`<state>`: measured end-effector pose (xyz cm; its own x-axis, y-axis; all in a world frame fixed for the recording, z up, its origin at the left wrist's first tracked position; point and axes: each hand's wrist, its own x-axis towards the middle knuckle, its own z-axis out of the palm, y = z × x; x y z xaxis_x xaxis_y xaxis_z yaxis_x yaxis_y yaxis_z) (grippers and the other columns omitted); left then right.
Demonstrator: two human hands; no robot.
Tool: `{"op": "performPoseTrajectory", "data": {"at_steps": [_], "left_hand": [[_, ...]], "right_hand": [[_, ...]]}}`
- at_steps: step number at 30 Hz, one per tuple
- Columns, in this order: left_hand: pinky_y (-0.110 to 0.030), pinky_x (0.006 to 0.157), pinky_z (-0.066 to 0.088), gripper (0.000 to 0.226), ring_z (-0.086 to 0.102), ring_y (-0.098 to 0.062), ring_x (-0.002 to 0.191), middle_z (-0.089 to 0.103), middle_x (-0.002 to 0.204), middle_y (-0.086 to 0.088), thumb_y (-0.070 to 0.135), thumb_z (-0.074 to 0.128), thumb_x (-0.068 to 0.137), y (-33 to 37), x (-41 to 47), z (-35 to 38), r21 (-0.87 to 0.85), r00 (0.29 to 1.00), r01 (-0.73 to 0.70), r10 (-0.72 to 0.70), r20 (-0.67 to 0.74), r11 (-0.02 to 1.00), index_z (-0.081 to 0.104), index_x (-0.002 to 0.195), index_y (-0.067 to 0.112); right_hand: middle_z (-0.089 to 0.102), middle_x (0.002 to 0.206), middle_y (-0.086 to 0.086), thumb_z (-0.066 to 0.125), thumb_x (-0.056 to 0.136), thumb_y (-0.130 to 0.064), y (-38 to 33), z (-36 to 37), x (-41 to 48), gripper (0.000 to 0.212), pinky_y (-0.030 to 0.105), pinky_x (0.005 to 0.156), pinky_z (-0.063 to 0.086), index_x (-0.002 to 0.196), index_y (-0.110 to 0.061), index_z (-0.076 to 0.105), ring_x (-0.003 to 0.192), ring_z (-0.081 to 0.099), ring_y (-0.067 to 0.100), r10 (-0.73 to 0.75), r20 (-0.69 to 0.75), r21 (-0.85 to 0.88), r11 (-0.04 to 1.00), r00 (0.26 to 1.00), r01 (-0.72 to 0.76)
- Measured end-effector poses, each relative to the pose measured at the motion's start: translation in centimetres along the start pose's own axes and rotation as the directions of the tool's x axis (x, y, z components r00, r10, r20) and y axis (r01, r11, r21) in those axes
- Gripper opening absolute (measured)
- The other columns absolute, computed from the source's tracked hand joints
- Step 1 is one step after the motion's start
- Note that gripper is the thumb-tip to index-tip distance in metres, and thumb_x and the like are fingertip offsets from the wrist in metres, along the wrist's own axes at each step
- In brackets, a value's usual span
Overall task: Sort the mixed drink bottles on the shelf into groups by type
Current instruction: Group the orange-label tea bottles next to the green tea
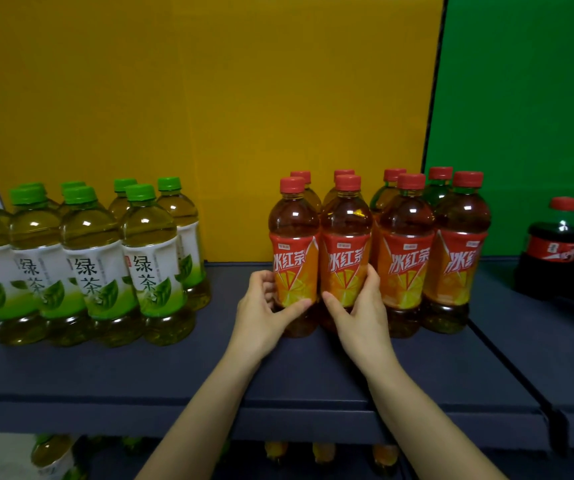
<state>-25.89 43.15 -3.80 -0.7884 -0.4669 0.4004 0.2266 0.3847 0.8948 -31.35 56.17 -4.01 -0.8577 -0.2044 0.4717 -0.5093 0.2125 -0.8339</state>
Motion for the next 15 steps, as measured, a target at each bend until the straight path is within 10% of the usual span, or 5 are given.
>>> {"op": "performPoseTrajectory", "data": {"at_steps": [15], "left_hand": [[-0.028,0.081,0.052,0.056,0.06,-0.013,0.096,0.06,0.111,-0.004,0.033,0.083,0.063,-0.8,0.4,0.0,0.141,0.997,-0.034,0.044,-0.068,0.989,0.048,0.107,0.021]], "right_hand": [[0.009,0.155,-0.007,0.052,0.093,-0.021,-0.6,-1.1,-1.6,0.08,0.014,0.103,0.011,0.147,-0.017,-0.008,0.139,0.009,0.004,0.011,0.086,-0.053,0.999,0.996,-0.006]]}}
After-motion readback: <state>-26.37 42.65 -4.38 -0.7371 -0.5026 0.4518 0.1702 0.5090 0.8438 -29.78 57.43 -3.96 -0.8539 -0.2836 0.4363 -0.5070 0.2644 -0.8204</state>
